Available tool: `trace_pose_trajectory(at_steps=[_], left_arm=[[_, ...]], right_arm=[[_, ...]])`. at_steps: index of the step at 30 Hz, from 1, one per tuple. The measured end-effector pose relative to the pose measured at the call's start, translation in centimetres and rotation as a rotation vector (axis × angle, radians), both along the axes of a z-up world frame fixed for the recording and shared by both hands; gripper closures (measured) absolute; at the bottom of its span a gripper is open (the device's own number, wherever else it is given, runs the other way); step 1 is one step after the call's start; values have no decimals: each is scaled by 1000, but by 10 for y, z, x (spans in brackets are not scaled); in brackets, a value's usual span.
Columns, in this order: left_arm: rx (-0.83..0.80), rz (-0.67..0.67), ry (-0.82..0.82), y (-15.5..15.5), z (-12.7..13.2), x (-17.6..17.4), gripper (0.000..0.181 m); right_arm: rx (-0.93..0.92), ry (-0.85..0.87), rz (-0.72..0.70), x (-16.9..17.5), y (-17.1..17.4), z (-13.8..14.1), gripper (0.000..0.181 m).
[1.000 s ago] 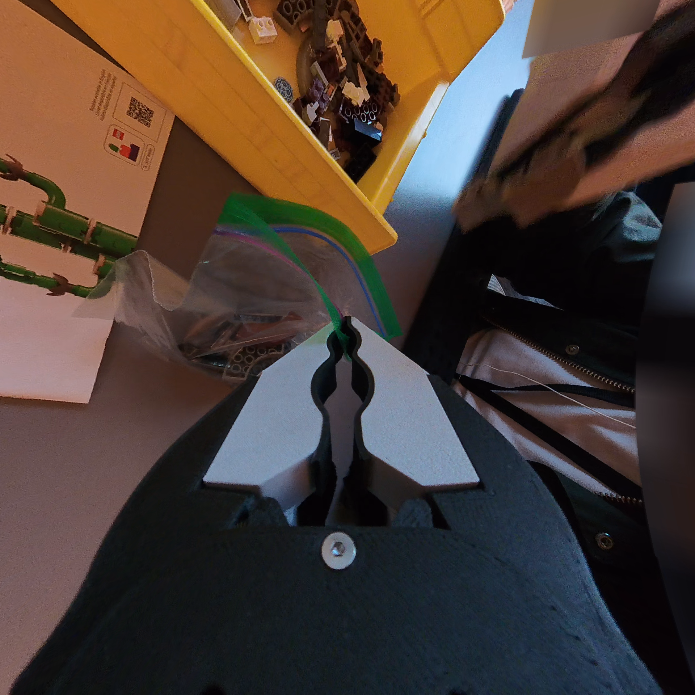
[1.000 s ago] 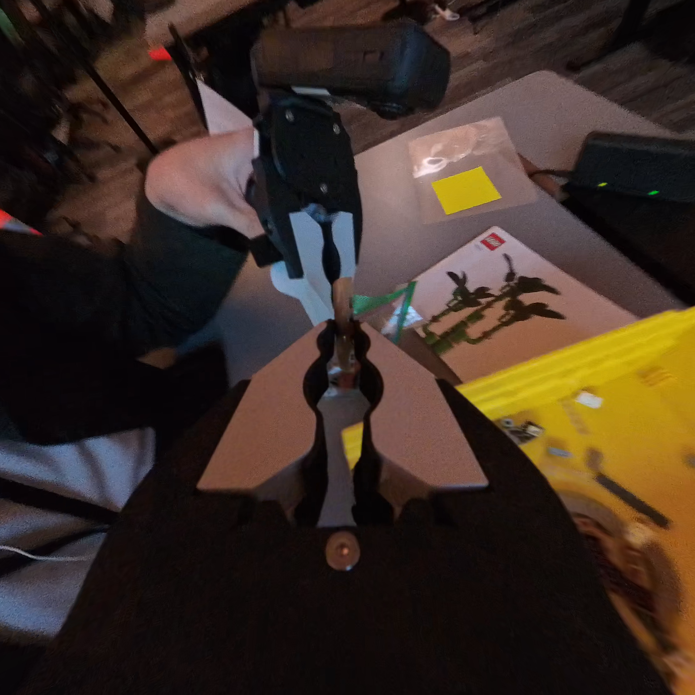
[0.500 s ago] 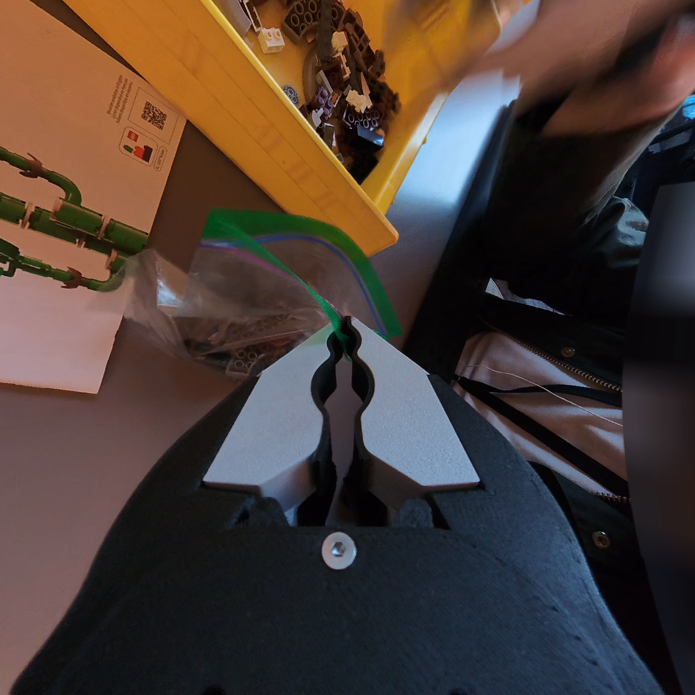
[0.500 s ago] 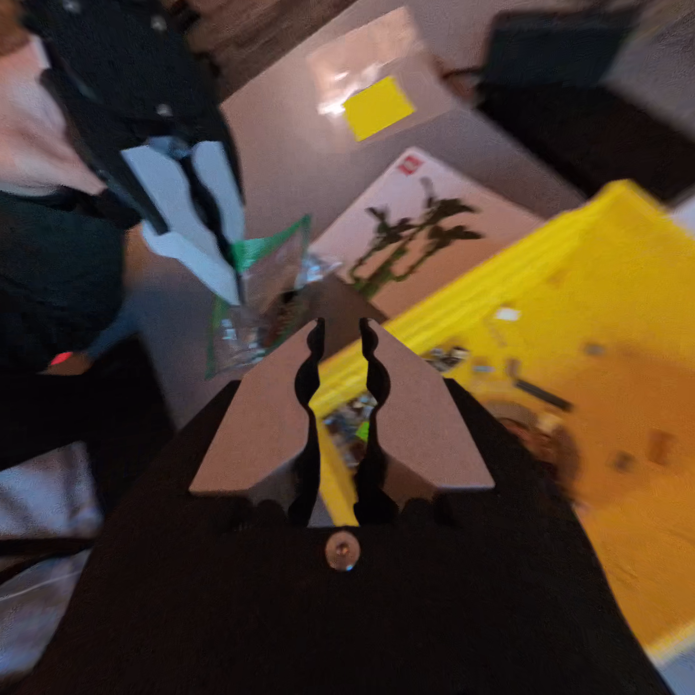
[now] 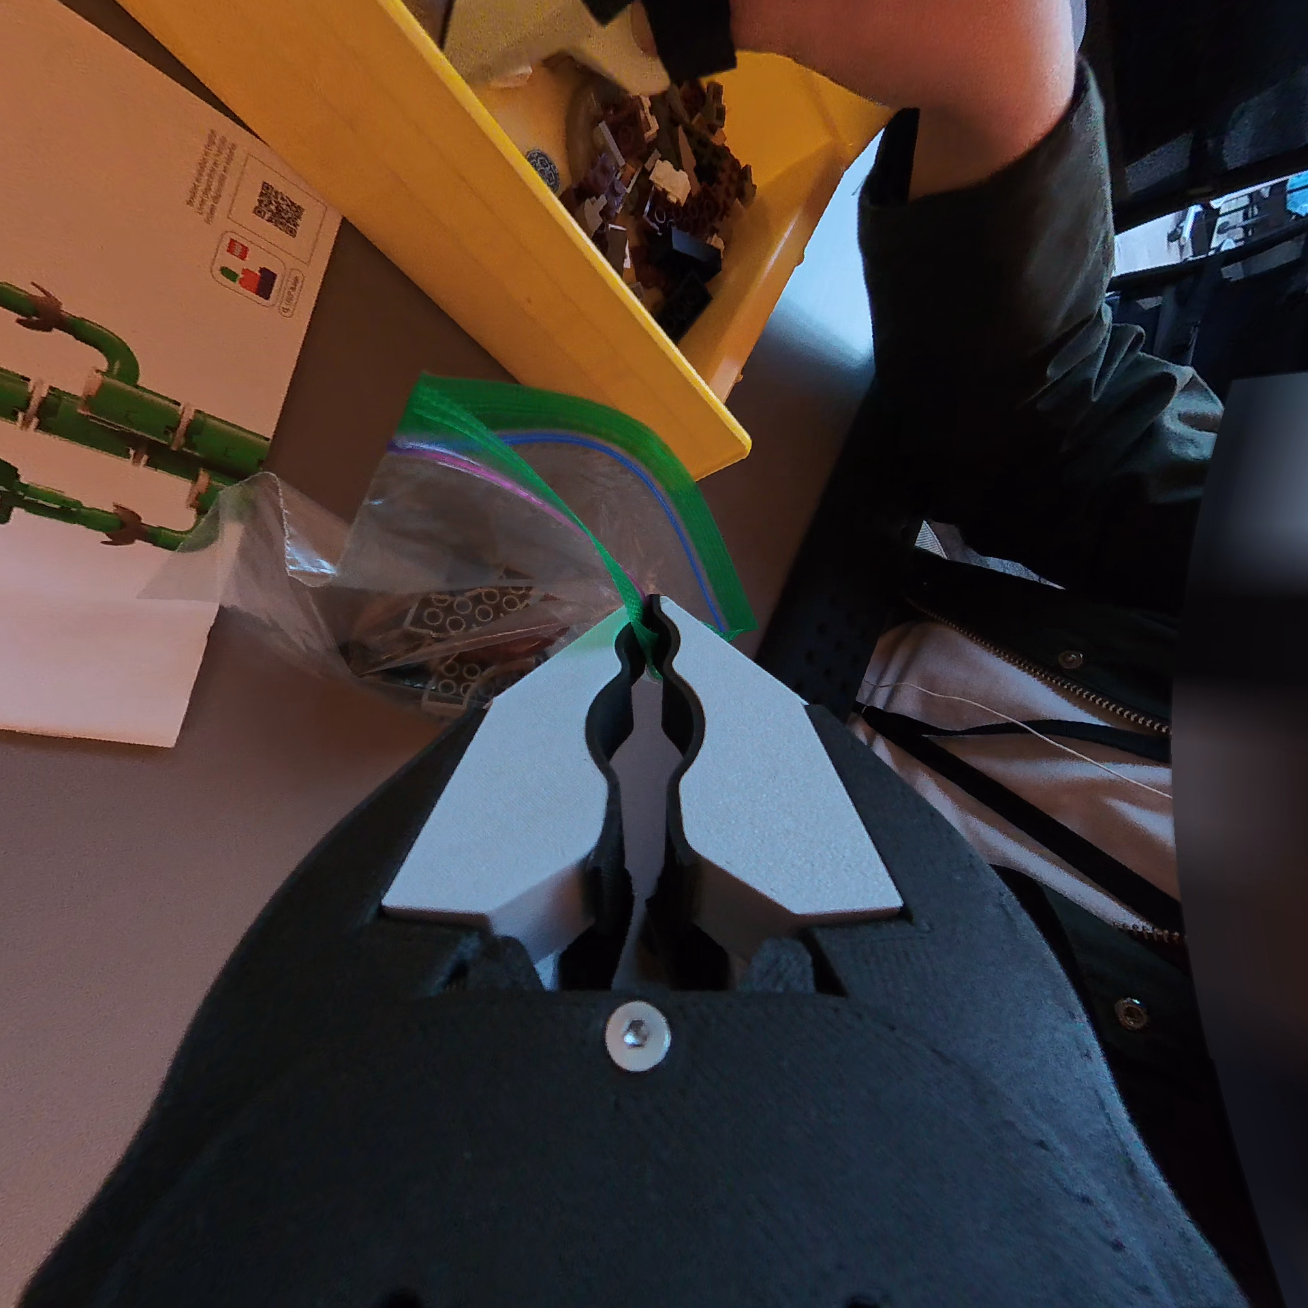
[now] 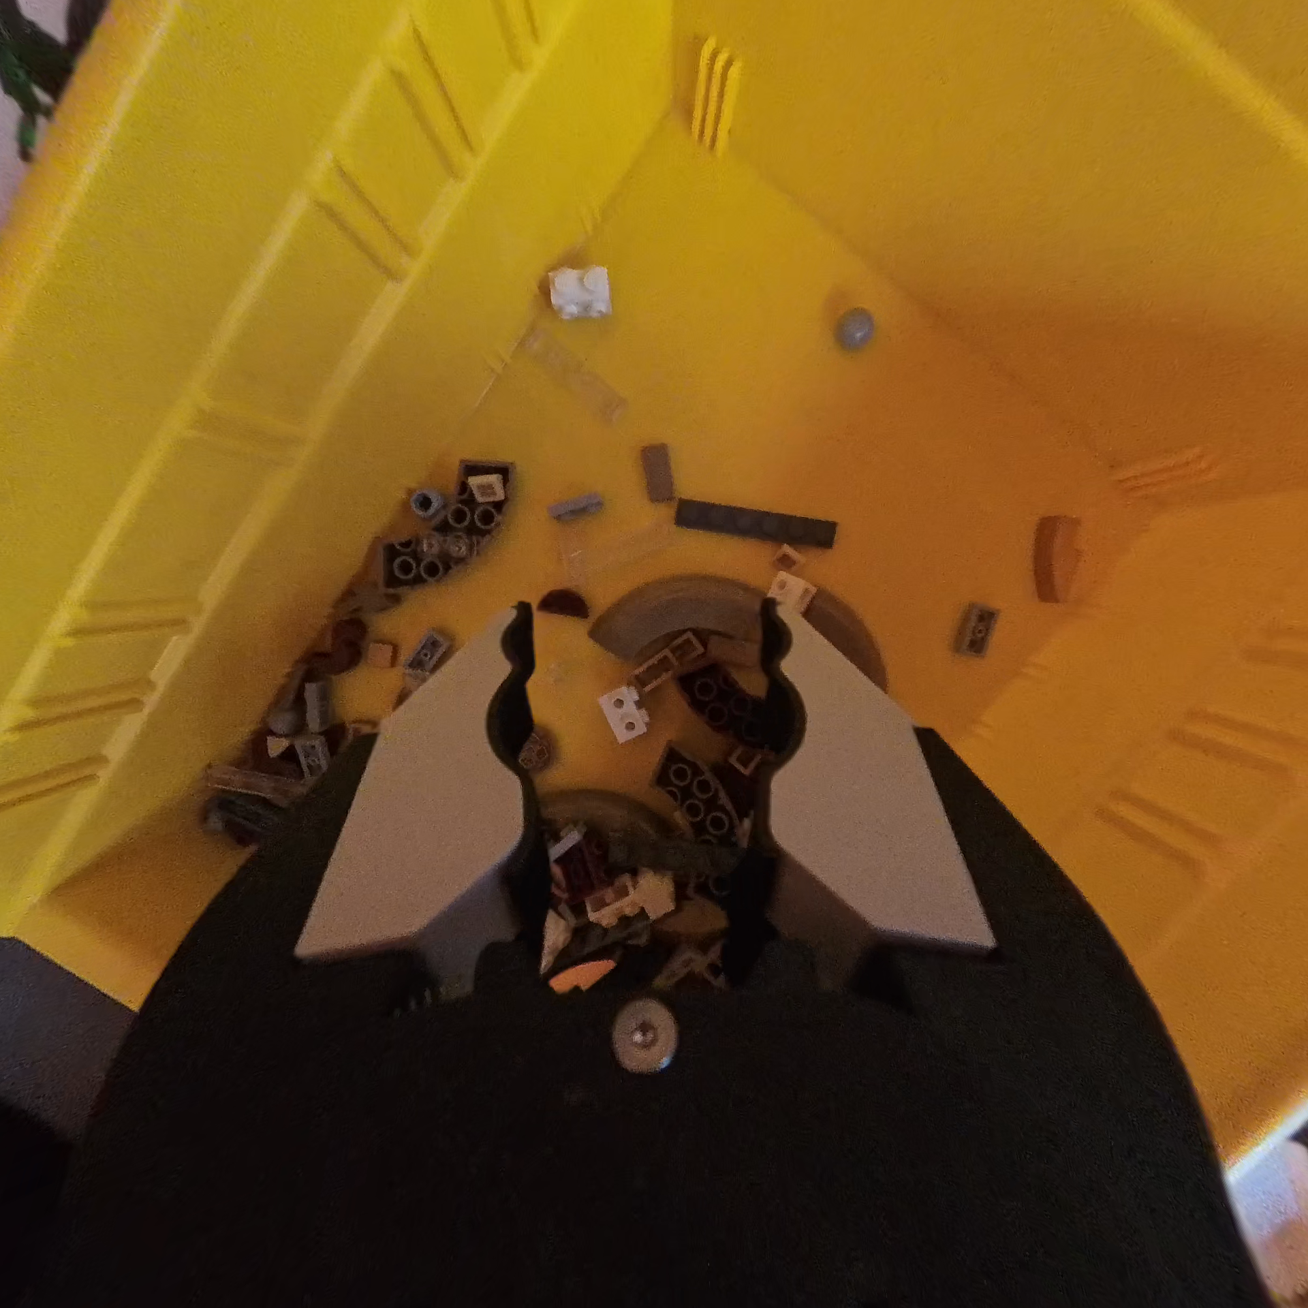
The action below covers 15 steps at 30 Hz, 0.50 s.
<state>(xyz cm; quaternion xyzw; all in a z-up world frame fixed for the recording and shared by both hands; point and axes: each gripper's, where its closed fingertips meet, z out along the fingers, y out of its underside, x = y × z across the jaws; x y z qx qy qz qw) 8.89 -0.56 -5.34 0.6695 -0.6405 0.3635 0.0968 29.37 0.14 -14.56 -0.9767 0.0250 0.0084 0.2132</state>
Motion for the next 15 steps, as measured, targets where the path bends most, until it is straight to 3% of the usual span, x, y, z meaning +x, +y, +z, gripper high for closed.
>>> trace_pose_trajectory(at_steps=[4,9,15], left_arm=[[4,-3,-2,0,0,0,181],[4,-4,-2,-1,0,-1,181],[3,-4,0,-1,0,0,181]], right_arm=[[-54,-125,131,8,-6,-9,120],[-16,-154,148,13,-1,-9,130],[3,-244,229,14,6,-10,120]])
